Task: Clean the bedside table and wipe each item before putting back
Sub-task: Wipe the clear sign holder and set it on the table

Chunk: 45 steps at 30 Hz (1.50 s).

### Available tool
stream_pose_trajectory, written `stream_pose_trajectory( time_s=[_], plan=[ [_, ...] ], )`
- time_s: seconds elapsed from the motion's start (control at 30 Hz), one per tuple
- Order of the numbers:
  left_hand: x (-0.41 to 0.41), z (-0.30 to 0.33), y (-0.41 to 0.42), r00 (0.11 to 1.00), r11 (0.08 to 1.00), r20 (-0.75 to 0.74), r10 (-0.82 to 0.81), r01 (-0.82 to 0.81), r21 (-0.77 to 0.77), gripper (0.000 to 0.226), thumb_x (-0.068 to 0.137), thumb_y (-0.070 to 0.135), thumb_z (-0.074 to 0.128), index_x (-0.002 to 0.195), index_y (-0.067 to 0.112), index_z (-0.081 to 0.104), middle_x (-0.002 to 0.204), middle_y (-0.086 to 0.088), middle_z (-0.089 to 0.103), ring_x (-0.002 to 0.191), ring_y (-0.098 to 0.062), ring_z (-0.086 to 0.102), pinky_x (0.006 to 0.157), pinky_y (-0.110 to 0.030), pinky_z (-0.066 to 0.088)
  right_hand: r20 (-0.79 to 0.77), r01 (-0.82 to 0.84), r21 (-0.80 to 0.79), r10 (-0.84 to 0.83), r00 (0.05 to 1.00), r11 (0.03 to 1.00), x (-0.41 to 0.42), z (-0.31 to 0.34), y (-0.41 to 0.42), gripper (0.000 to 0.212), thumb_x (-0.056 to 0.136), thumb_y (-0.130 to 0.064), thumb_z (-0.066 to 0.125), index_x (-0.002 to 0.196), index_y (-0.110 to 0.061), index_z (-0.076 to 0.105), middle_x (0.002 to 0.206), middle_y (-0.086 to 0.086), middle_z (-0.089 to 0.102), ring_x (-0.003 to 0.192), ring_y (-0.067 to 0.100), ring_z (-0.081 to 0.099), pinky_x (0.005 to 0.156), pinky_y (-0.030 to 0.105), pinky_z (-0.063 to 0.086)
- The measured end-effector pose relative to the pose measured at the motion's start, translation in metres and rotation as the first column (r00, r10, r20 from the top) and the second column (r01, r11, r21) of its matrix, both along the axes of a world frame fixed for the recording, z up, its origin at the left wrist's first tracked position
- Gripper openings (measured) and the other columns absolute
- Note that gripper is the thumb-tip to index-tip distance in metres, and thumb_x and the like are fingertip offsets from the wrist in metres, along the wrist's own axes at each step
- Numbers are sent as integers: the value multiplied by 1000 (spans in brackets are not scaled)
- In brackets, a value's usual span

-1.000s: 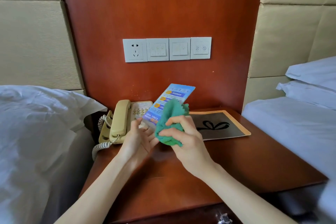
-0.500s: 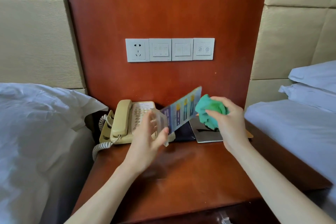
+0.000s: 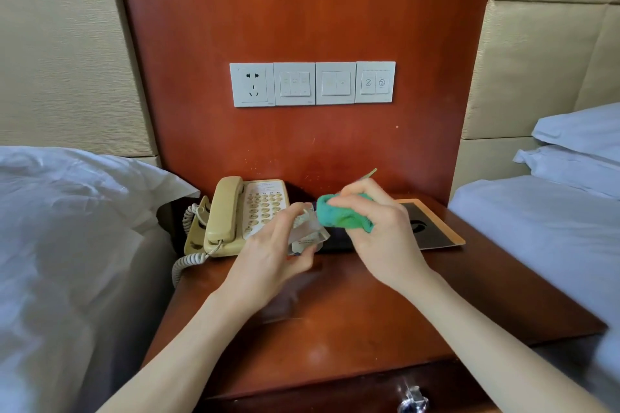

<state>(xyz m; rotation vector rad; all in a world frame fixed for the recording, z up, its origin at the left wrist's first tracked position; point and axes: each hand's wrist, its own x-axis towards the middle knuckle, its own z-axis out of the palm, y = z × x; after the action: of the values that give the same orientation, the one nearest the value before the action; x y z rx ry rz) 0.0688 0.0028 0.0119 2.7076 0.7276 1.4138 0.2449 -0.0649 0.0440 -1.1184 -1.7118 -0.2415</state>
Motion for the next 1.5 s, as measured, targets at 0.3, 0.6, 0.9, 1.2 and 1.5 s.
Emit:
stream_pose_trajectory(
  time_s=[0.3, 0.6, 0.9, 1.2, 1.5],
  plan=[
    [5, -2, -5, 996, 997, -87, -9, 15, 73, 52, 75, 11, 78, 121, 1, 55, 107, -7, 66, 81, -16, 55, 71, -22, 46, -204, 348, -159, -376, 904, 924, 82, 6, 33, 34, 81, 13, 58, 106, -5, 70, 101, 6, 57, 94, 21, 56, 68, -3, 35],
    [8, -4, -8, 934, 934, 249, -254, 304, -187, 42, 85, 25, 61, 116, 46, 42, 98, 20, 62, 102, -4, 61, 97, -15, 42, -717, -147, -298, -120, 686, 943, 76, -3, 30, 34, 84, 2, 63, 89, -32, 68, 92, 1, 71, 90, 19, 68, 69, 27, 54],
    [6, -6, 15, 640, 737, 764, -74, 552, -391, 24, 90, 25, 51, 112, 17, 55, 106, 11, 67, 100, -9, 64, 81, -26, 55, -643, -174, -453, -185, 743, 875, 61, -2, 27, 44, 83, 9, 53, 81, -31, 69, 90, 0, 69, 90, 23, 64, 77, 35, 52],
    [13, -14, 22, 602, 564, 798, -19, 665, -489, 14, 88, 15, 57, 101, 13, 56, 102, -1, 74, 97, -17, 70, 74, -23, 55, -897, -504, -191, 58, 437, 842, 23, -1, 32, 26, 85, 6, 57, 100, -12, 69, 97, 9, 73, 90, 23, 71, 69, 31, 55],
    [9, -7, 29, 439, 445, 896, 70, 790, -421, 23, 82, 20, 53, 103, 12, 55, 97, -5, 75, 87, -19, 72, 69, -28, 58, -967, -687, -126, 66, 246, 716, 31, -8, 27, 30, 87, 5, 56, 113, -7, 64, 109, 14, 69, 97, 25, 68, 71, 31, 55]
  ],
)
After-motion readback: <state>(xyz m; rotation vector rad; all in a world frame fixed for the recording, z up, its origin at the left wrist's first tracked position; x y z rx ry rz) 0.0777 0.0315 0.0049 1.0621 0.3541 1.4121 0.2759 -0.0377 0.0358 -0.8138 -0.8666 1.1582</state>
